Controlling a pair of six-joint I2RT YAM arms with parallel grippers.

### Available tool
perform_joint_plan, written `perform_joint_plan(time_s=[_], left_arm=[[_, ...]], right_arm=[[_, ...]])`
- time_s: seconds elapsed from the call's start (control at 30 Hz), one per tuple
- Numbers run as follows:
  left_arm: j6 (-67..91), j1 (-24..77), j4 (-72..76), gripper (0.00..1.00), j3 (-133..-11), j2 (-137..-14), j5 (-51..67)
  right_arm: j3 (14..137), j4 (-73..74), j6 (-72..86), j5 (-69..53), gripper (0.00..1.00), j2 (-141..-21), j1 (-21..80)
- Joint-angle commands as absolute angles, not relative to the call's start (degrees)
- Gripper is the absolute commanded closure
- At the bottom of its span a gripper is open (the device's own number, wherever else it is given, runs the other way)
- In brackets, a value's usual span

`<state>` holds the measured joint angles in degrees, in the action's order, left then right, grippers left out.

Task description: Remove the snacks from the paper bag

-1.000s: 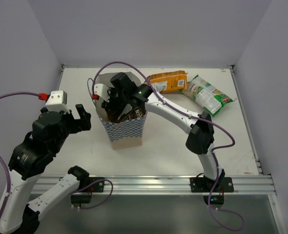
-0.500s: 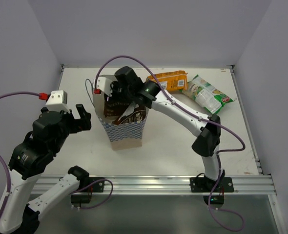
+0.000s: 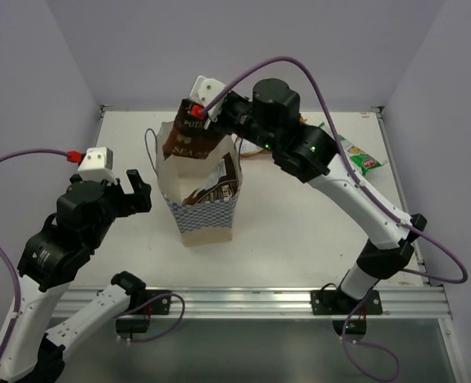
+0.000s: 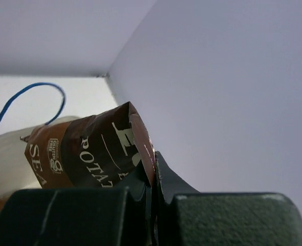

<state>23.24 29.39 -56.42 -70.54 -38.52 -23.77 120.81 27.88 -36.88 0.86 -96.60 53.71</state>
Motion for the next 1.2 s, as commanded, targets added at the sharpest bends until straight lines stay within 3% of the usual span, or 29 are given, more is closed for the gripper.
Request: perform_joint_plan(time_s=[0.0, 0.27, 0.47, 0.77, 0.9, 1.17], left_arm=[[22.59, 29.44, -53.88, 0.0, -70.14, -38.76, -23.29], [22.24, 29.44, -52.12, 0.0, -69.35, -38.94, -23.38], [21.09, 29.44, -49.49, 0.0, -68.91, -40.51, -22.15], [19.51, 29.44, -45.0, 0.0, -68.73, -43.24, -20.66], [19.16, 29.36, -43.86, 0.0, -68.82, -44.56, -19.6], [19.07, 29.36, -44.56, 0.0, -68.99, -44.56, -19.33]], right_arm=[[121.47, 14.27, -35.16, 6.57, 1.0, -90.02, 53.61], [114.0, 2.12, -31.73, 15.72, 1.0, -77.88, 53.18], [106.27, 0.44, -28.05, 28.54, 1.0, -70.86, 47.03], [88.96, 14.75, -11.8, 37.88, 1.0, -61.53, 36.31], [81.05, 23.81, 3.2, 35.43, 1.0, -60.12, 34.02], [75.5, 25.23, 23.71, 15.83, 1.0, -66.44, 33.75]])
